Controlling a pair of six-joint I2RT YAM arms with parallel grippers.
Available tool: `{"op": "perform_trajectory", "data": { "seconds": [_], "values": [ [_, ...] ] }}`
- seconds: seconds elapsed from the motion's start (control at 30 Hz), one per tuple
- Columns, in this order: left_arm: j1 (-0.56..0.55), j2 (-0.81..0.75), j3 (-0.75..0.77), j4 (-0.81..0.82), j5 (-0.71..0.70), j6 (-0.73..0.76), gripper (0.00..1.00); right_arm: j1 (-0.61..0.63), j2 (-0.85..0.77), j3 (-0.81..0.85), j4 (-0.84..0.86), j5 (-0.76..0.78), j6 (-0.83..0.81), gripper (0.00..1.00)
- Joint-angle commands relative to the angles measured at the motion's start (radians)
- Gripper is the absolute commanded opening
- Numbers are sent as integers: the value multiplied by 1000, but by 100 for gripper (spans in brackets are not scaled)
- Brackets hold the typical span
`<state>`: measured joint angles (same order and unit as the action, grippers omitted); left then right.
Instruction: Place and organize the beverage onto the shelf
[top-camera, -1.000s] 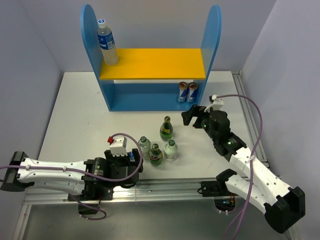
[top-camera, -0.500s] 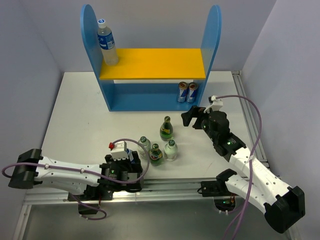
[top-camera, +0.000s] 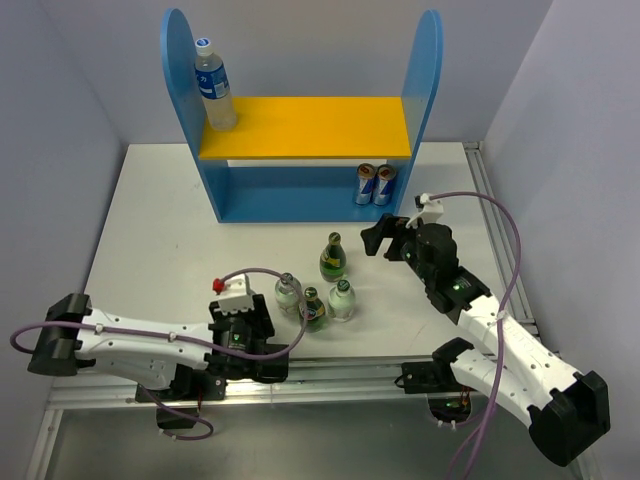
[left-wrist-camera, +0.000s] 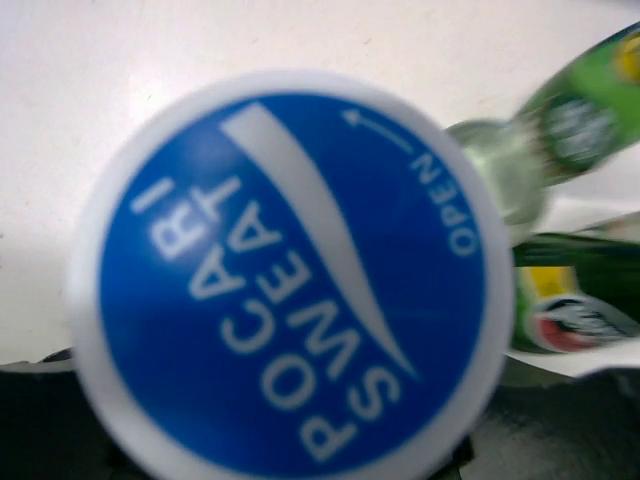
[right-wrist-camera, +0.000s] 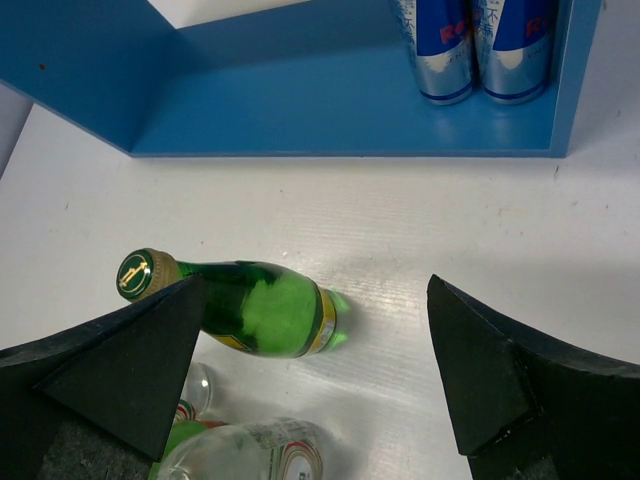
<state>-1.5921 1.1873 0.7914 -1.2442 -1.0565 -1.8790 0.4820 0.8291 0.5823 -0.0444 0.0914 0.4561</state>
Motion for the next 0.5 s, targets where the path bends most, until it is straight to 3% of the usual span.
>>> {"op": "perform_trajectory", "data": {
  "seconds": [0.0, 0.13, 0.2, 0.23, 0.27, 0.33, 0.4, 0.47],
  "values": [
    [3, -31, 251, -129, -183, 85, 0, 4, -8, -4, 41, -7, 7, 98],
    [69, -41, 524, -85, -244, 434, 0, 4, -18, -7, 41, -10, 7, 98],
    [107, -49, 629, 50, -275, 743, 0, 4, -22, -6, 41, -10, 9, 98],
    [157, -58, 691, 140, -273, 887, 0, 4, -25, -7, 41, -10, 9, 98],
    [188, -89, 703, 421, -261, 1208, 0, 4, -28, -7, 41, -9, 9, 98],
    [311, -135, 661, 761, -111, 1639, 0, 6, -35, -10, 41, -9, 9, 98],
    [451, -144, 687, 931, 64, 1727, 0, 4, -39, -10, 41, -10, 9, 98],
    [561, -51, 814, 910, 145, 1767, 0, 4, -41, -9, 41, -10, 7, 98]
  ]
}}
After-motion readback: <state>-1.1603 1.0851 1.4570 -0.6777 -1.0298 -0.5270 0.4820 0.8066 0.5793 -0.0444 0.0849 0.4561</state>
